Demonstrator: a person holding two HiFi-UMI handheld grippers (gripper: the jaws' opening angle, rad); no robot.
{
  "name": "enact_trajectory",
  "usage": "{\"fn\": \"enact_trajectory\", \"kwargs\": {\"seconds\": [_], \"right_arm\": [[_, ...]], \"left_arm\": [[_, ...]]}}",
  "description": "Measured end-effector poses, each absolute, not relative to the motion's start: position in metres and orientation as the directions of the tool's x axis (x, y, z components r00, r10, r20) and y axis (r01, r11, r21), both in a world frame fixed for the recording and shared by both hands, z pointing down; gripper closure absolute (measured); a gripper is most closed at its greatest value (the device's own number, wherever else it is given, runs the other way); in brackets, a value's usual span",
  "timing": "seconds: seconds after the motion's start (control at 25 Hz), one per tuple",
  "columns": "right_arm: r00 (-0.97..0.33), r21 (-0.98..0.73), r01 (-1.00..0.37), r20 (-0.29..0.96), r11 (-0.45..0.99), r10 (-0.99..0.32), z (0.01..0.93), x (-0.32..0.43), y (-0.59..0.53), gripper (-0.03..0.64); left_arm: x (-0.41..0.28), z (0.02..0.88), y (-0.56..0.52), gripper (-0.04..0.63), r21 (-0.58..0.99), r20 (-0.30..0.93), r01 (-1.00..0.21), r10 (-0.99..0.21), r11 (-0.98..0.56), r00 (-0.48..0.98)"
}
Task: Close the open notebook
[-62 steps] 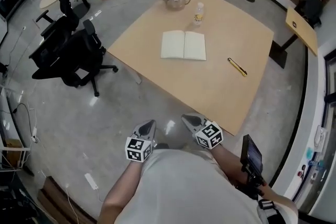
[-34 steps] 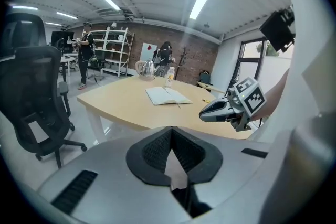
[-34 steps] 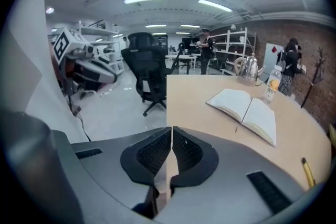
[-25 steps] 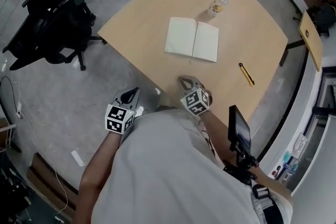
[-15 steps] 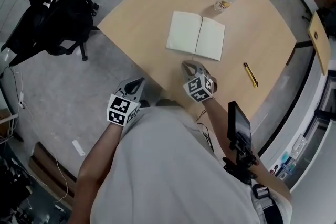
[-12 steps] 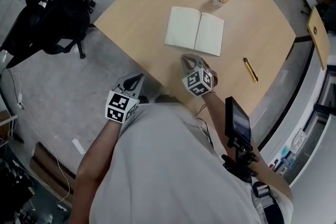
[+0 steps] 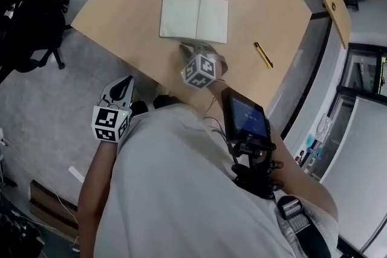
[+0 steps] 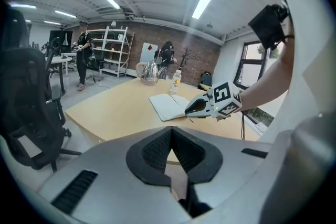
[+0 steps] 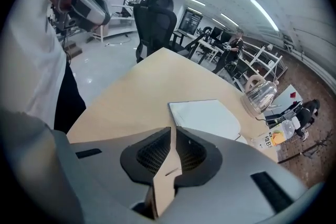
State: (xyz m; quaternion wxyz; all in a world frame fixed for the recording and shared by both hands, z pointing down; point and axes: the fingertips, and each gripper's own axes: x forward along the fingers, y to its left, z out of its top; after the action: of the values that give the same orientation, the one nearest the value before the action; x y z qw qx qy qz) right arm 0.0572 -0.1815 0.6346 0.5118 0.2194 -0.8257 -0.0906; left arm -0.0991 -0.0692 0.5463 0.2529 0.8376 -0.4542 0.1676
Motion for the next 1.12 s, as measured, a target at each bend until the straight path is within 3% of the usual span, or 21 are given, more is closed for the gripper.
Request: {"fn": "enact_trajectory", "kwargs": {"seconds": [0.56,0.72,1.12], "right_arm": [[-0.311,0.503,-0.063,0.811,0.862,-0.496,0.637,0.047,-0.2,0.595],[-0.291,0.505,-0.022,0.823,0.863,-0.489,0.645,0.048,-0.2,0.509],[-0.188,0.592,0.156,0.804,0.791,-0.564,0.67,0.056,-0.215,0.495]], "left_arm": [[-0.126,0.558,-0.054,0.591,0.325,0.527,-0.873,-0.697,-0.364,0.487],[-0.129,0.559,-0.05,0.591,0.331,0.533,-0.88,-0.702,-0.34,0.472],[-0.144,0.563,-0.044,0.591,0.327,0.545,-0.901,-0.722,-0.286,0.427]]}}
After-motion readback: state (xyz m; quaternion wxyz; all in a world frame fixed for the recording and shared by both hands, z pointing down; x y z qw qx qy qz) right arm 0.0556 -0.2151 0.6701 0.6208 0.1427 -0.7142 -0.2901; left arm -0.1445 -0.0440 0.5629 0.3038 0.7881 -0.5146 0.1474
